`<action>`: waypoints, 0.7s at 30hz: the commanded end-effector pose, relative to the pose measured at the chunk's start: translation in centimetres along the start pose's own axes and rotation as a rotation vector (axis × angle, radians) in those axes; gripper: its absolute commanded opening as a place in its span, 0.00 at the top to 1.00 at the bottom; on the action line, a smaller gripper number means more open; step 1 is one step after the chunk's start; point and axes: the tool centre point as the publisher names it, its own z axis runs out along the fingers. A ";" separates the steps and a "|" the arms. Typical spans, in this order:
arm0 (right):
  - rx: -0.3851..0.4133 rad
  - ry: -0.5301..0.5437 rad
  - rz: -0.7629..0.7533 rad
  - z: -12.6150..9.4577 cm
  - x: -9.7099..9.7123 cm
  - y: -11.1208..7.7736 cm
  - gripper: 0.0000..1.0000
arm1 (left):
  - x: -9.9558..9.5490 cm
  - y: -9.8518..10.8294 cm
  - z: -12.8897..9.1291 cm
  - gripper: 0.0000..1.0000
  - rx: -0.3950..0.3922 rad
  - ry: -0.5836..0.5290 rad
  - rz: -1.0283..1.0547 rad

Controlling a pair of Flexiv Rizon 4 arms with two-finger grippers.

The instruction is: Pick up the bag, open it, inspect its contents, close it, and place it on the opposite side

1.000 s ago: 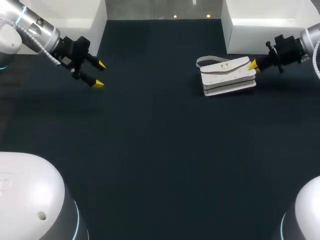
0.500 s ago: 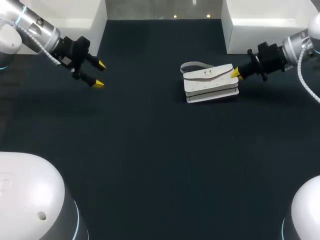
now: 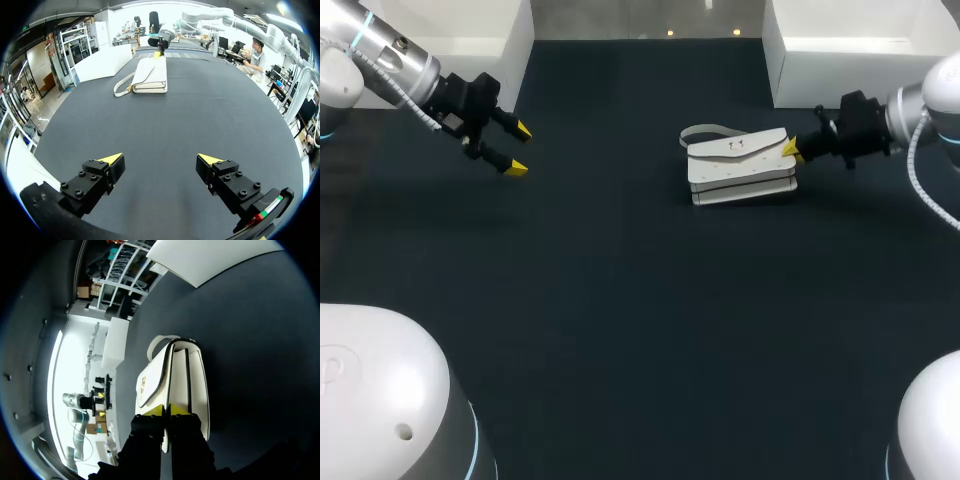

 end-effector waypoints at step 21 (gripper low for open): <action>-0.147 0.111 -0.068 8.1 6.9 -4.2 1.00 | -0.2 0.1 0.1 0.00 0.003 0.002 0.001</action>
